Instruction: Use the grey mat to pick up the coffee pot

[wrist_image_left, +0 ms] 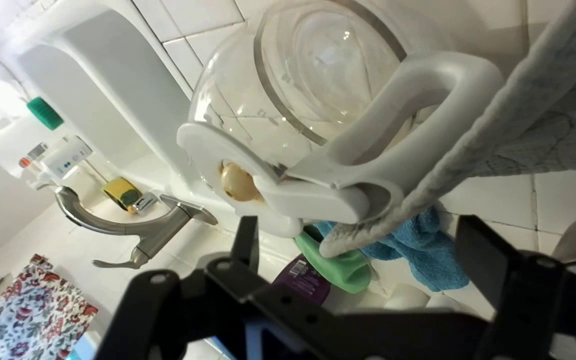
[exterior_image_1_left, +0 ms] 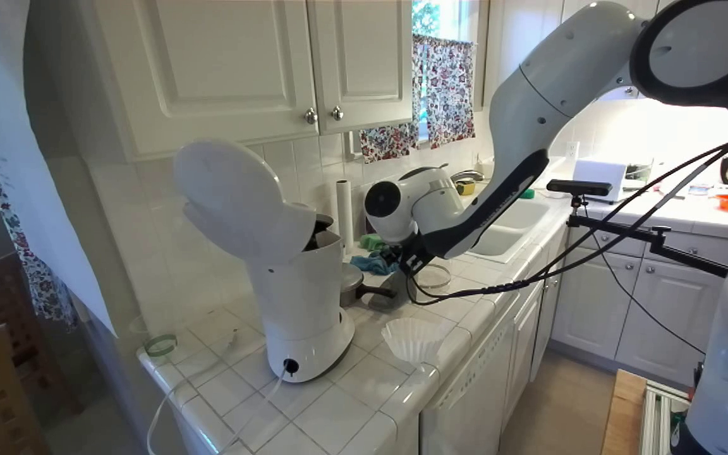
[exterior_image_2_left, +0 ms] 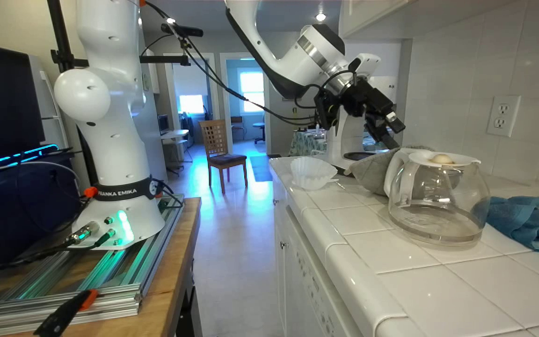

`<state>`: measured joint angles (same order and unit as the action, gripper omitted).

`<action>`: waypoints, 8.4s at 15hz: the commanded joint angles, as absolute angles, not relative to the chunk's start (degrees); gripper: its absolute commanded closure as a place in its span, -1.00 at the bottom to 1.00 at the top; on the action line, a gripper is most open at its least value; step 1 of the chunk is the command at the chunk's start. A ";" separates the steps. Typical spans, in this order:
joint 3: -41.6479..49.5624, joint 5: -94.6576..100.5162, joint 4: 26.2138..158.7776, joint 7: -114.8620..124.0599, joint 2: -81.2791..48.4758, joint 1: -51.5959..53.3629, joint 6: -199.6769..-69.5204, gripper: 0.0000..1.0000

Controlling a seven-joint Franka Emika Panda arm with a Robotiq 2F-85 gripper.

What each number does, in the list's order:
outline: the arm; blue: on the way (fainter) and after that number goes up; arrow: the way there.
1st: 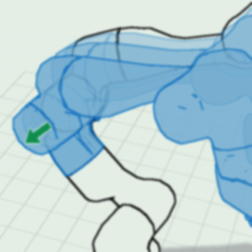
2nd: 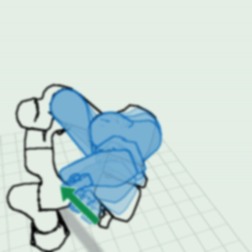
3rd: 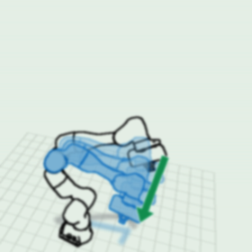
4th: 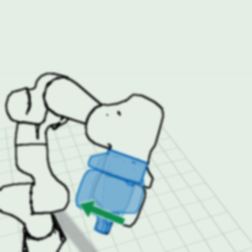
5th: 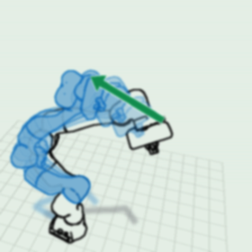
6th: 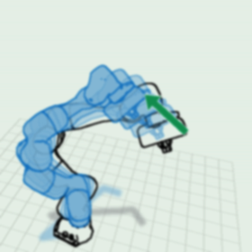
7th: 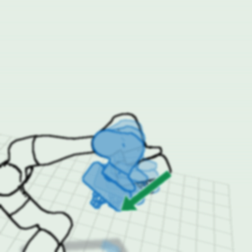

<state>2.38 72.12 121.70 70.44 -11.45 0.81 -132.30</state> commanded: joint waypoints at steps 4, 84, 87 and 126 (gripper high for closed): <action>2.00 71.43 121.65 70.32 -11.42 0.44 -131.93 -1.00; 1.72 79.09 113.03 109.24 -22.39 5.11 -110.39 1.00; 1.42 79.76 113.45 109.96 -21.56 5.44 -106.58 1.00; -1.44 102.58 124.11 120.88 -18.28 1.49 -110.16 1.00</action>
